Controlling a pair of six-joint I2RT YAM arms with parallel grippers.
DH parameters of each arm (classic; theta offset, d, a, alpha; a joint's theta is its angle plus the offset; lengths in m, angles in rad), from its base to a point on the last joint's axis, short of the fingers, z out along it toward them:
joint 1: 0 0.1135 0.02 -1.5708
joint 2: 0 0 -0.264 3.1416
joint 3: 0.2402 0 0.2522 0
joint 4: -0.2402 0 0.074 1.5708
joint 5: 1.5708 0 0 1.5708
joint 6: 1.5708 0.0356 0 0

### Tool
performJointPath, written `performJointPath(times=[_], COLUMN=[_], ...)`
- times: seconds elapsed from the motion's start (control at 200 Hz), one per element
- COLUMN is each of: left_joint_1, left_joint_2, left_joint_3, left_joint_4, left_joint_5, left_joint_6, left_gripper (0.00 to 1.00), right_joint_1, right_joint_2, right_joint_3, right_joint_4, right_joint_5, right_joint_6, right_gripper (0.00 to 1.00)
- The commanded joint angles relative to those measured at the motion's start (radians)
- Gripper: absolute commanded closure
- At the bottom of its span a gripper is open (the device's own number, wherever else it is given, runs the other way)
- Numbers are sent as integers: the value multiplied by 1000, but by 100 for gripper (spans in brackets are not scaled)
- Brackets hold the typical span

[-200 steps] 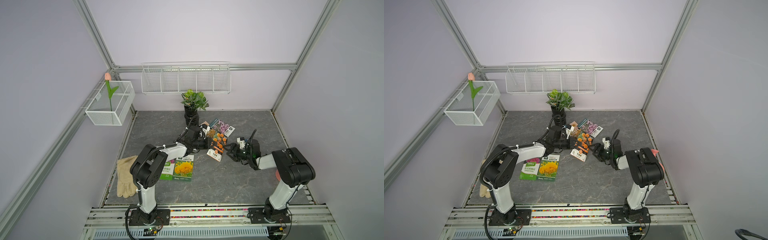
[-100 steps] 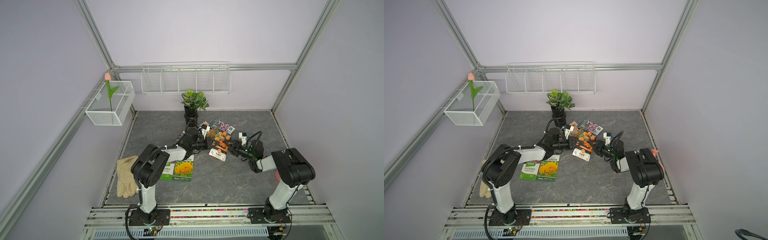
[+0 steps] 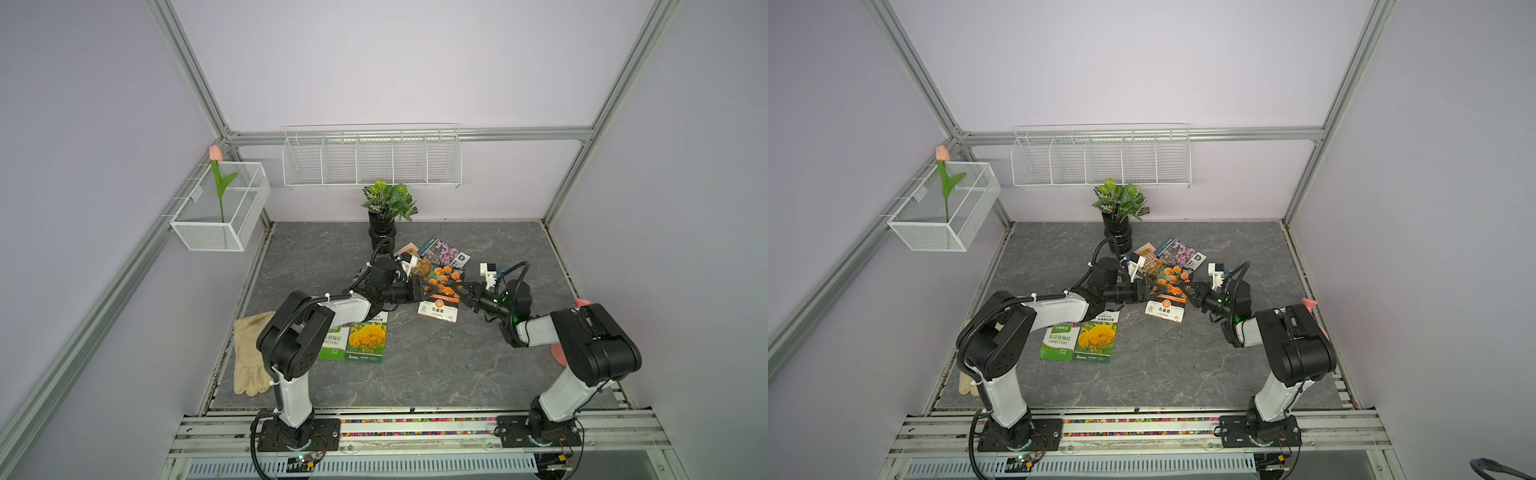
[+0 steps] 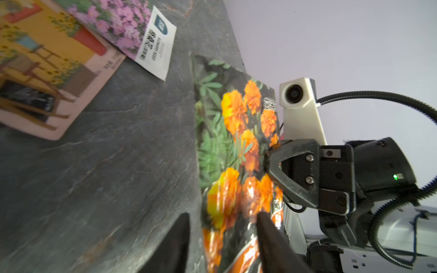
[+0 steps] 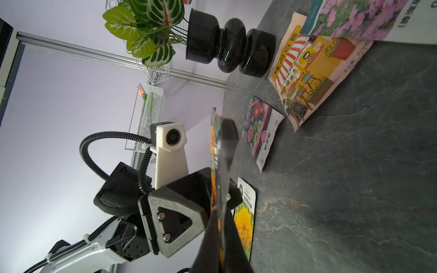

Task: Arrange the seed packets in a row
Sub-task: Pick up the seed packet from the center of the board, then place the seed packet at the center of the board.

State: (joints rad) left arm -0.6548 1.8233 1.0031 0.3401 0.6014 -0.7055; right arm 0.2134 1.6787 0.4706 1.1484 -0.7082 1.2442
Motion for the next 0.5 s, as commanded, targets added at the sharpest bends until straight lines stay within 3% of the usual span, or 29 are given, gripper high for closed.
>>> performJointPath(times=[0.0,0.065,0.185,0.345,0.495], left_joint_1=[0,-1,-1,0,1], left_joint_2=[-118,-177,-271,-364,-431], left_joint_3=[-1,-5,-28,-69,-109], left_joint_4=[-224,-336,-462,-512,-521], left_joint_5=[-200,-339,-518,-645,-726], left_joint_6=[121,151,175,151,113], left_gripper=[25,17,13,13,12], right_joint_1=[-1,7,67,223,325], right_joint_2=[-59,-96,-169,-237,-236], right_joint_3=[-30,-40,-52,-43,-58], right_joint_4=[-62,-123,-274,-447,-462], right_joint_5=[-17,-13,20,114,205], right_joint_6=[-38,-64,-135,-197,-191], right_gripper=[93,93,93,93,93])
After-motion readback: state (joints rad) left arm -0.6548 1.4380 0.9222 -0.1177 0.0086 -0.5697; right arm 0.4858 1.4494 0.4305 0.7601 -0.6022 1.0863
